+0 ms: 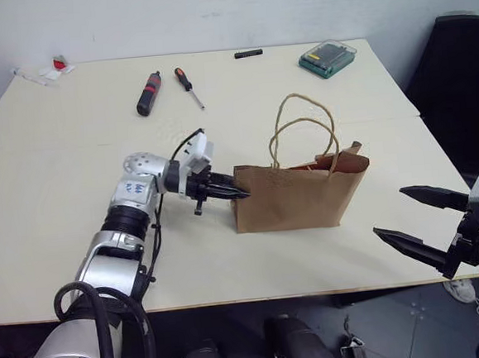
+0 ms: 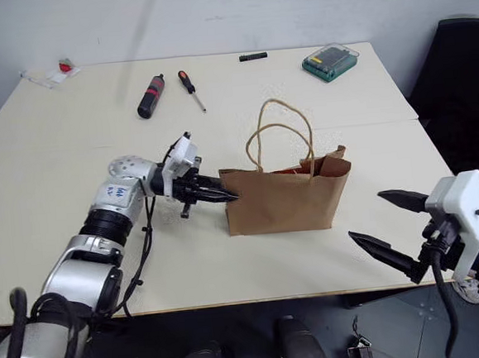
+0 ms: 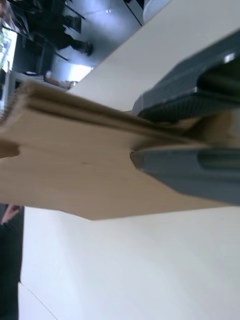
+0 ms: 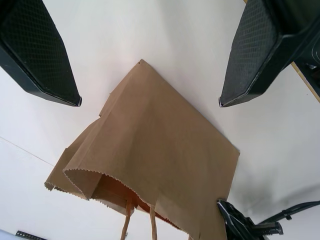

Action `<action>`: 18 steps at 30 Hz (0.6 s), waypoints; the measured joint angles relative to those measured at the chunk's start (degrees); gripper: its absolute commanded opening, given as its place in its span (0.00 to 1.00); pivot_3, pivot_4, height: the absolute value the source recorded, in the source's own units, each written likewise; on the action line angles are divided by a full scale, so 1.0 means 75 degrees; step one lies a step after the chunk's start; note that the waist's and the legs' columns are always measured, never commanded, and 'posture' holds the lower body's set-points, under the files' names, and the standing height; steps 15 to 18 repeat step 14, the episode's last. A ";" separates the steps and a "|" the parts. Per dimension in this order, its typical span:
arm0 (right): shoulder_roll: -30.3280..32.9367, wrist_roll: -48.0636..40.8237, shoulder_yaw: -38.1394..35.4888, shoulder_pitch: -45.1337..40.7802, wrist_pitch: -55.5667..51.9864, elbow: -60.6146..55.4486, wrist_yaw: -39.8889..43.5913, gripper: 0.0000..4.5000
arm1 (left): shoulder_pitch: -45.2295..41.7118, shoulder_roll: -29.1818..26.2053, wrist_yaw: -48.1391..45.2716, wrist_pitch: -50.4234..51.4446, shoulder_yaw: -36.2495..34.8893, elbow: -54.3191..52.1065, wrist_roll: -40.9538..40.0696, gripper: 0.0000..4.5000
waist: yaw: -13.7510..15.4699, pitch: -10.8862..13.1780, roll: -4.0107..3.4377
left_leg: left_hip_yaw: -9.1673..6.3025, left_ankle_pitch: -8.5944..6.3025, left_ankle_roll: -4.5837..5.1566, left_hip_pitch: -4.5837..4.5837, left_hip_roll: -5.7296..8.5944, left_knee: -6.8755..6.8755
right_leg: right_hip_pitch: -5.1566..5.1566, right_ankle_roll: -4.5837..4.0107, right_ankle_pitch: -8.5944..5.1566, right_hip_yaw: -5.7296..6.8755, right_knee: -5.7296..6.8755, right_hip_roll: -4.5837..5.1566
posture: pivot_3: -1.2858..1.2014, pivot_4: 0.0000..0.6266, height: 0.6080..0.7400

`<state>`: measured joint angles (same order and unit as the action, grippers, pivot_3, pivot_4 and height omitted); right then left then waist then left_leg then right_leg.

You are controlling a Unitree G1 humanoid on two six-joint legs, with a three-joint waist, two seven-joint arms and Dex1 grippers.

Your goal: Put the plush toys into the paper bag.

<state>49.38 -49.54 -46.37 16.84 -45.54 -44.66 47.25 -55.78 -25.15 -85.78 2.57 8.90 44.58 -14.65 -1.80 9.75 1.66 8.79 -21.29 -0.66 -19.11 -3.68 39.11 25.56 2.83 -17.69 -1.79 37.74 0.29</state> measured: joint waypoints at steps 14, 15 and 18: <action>0.1978 -0.0992 -0.0252 -0.1416 -0.0291 0.3132 0.2267 1.00 | 0.3575 -0.4707 0.0933 0.6507 -0.4161 -0.6468 -0.3279 0.99 | 0.0109 0.0021 0.0019 | -0.0043 -0.0010 0.0031 -0.0006 0.0016 0.0013 | -0.0017 0.0007 -0.0006 0.0038 -0.0006 0.0048 | 0.52 0.24 1.00; 0.1978 -0.0992 -0.0252 -0.1416 -0.0291 0.3132 0.2267 1.00 | 0.3575 -0.4707 0.0933 0.6507 -0.4161 -0.6468 -0.3279 0.99 | 0.0109 0.0021 0.0019 | -0.0043 -0.0010 0.0031 -0.0006 0.0016 0.0013 | -0.0017 0.0007 -0.0006 0.0038 -0.0006 0.0048 | 0.52 0.24 1.00; 0.1978 -0.0992 -0.0252 -0.1416 -0.0291 0.3132 0.2267 1.00 | 0.3575 -0.4707 0.0933 0.6507 -0.4161 -0.6468 -0.3279 0.99 | 0.0109 0.0021 0.0019 | -0.0043 -0.0010 0.0031 -0.0006 0.0016 0.0013 | -0.0017 0.0007 -0.0006 0.0038 -0.0006 0.0048 | 0.52 0.24 1.00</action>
